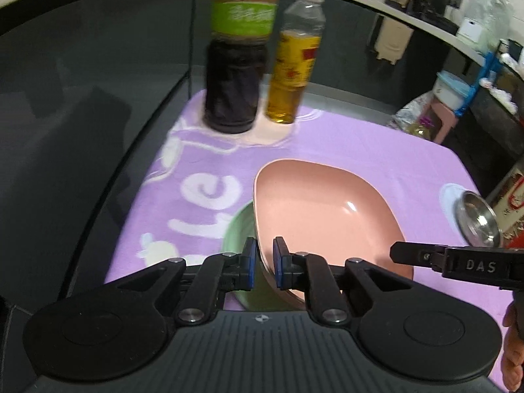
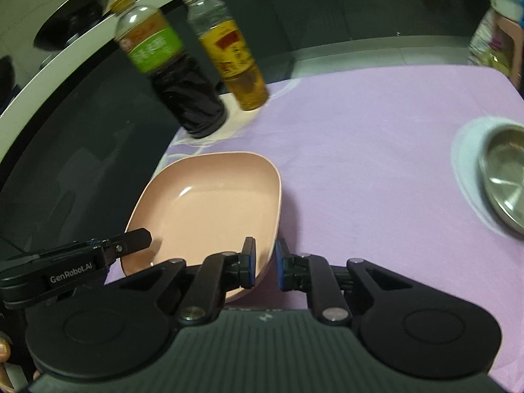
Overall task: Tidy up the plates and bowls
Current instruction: 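Open both tools and withdraw from the pink dish, then move both tools to the rim of the steel bowl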
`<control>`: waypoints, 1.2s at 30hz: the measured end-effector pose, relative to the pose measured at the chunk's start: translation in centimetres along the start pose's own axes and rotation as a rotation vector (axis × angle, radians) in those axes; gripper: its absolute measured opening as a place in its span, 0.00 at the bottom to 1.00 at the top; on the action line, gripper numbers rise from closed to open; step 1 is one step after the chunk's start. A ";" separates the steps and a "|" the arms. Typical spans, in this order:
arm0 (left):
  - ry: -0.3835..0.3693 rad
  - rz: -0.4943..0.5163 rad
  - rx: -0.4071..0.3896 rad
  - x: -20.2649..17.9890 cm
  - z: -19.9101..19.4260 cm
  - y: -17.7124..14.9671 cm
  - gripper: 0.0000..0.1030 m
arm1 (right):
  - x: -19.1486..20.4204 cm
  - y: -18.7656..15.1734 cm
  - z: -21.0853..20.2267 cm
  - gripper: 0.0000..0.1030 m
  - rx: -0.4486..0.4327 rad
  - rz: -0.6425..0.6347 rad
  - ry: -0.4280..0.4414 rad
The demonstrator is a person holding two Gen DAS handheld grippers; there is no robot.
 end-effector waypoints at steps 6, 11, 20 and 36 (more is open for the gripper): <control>0.007 -0.023 0.046 1.5 1.3 -0.7 0.10 | 1.5 -0.1 2.0 0.12 0.035 -0.040 -0.024; -0.006 -0.024 0.066 1.9 1.7 -0.6 0.10 | 1.5 -0.1 2.2 0.13 0.039 -0.041 -0.026; -0.003 -0.060 0.041 2.7 0.6 -0.7 0.12 | 1.0 0.0 0.9 0.13 -0.026 -0.022 -0.015; -0.097 0.033 -0.077 -4.3 -5.0 0.2 0.15 | -2.1 -1.2 -4.9 0.13 -0.107 0.034 -0.063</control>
Point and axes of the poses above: each gripper's, at about its wrist camera, not at the fingertips, and z roughly the way its jaws point, x to its left, y to its top, the point moved 2 cm from there along z, roughly the way its jaws point, and after that the axes turned 1 degree about -y, right-handed, at the moved point
